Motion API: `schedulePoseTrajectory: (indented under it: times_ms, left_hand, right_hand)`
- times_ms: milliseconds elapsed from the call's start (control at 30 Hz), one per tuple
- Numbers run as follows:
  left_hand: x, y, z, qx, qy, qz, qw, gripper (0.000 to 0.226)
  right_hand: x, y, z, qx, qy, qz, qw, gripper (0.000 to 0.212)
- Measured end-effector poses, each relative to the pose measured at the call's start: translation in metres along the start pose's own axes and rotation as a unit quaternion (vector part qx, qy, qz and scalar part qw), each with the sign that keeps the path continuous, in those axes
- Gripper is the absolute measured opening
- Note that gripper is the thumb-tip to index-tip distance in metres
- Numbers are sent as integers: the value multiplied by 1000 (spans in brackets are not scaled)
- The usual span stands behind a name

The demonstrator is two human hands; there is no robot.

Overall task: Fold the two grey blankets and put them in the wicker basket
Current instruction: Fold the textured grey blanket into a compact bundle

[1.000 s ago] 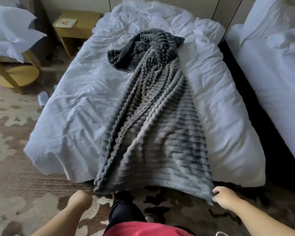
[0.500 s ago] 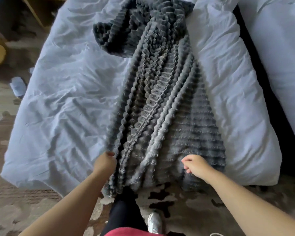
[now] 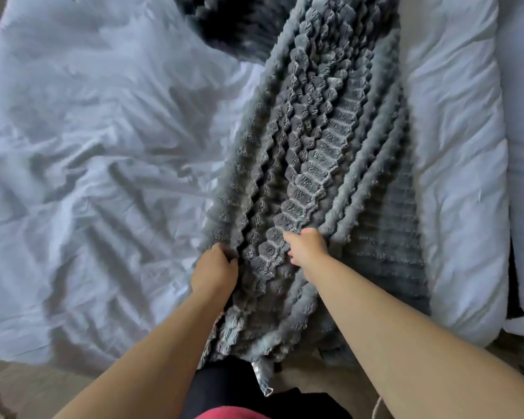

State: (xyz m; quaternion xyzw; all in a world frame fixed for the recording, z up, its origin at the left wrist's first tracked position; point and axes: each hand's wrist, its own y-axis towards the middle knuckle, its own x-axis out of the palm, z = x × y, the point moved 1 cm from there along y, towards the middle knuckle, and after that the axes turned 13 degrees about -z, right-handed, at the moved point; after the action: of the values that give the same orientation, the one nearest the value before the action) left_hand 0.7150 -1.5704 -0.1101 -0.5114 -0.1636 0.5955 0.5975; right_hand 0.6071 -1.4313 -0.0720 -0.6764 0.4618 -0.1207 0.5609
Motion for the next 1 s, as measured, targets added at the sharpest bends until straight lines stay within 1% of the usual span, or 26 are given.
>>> schedulePoseTrajectory:
  times_ms: [33,133,200,267,400,433,467,533,600,633,700,767,800,900,933,1000]
  left_hand:
    - [-2,-1,1,4,-28,8,1000,6]
    - [-8,-11,1,32,-83,35,995,5]
    - [-13,-25,-1,50,-110,54,991,6]
    - [-18,-39,-5,59,-153,67,984,11]
    - [-33,-61,-11,49,-245,51,967,9]
    - [-37,-67,-11,49,-263,48,962,8]
    - [-40,-73,-11,53,-280,48,957,7]
    - [-47,-89,-11,70,-298,75,949,9]
    - [-55,-109,-4,91,-293,113,945,17]
    - [-59,-119,2,103,-295,118,942,22]
    - [-63,-137,19,119,-278,108,947,33]
    - [-64,-151,36,120,-257,91,955,42]
    - [-65,-155,45,127,-251,85,956,40]
    - [-66,-166,70,161,-184,88,966,18]
    - [-66,-168,75,180,-162,94,966,17]
    - [-67,-168,80,205,-155,116,959,21]
  right_hand:
    - [3,0,0,6,16,-1,1000,55]
    - [4,-1,9,3,60,-7,998,45]
    - [2,-7,17,9,80,-39,996,40]
    - [-1,-10,23,26,107,-82,991,41]
    - [0,-6,24,45,162,-132,977,56]
    - [4,-6,22,47,178,-146,972,54]
    - [8,-9,19,44,195,-164,966,47]
    - [15,-21,10,15,221,-194,956,27]
    - [14,-39,1,-20,237,-194,952,11]
    - [10,-52,-4,-38,241,-187,951,8]
    - [0,-77,-14,-78,242,-174,951,8]
    - [-7,-99,-25,-129,217,-173,952,9]
    - [-9,-110,-32,-159,201,-177,950,11]
    - [-4,-142,-58,-226,169,-205,937,15]
    - [0,-152,-66,-244,164,-220,930,15]
    - [7,-165,-77,-276,139,-258,915,16]
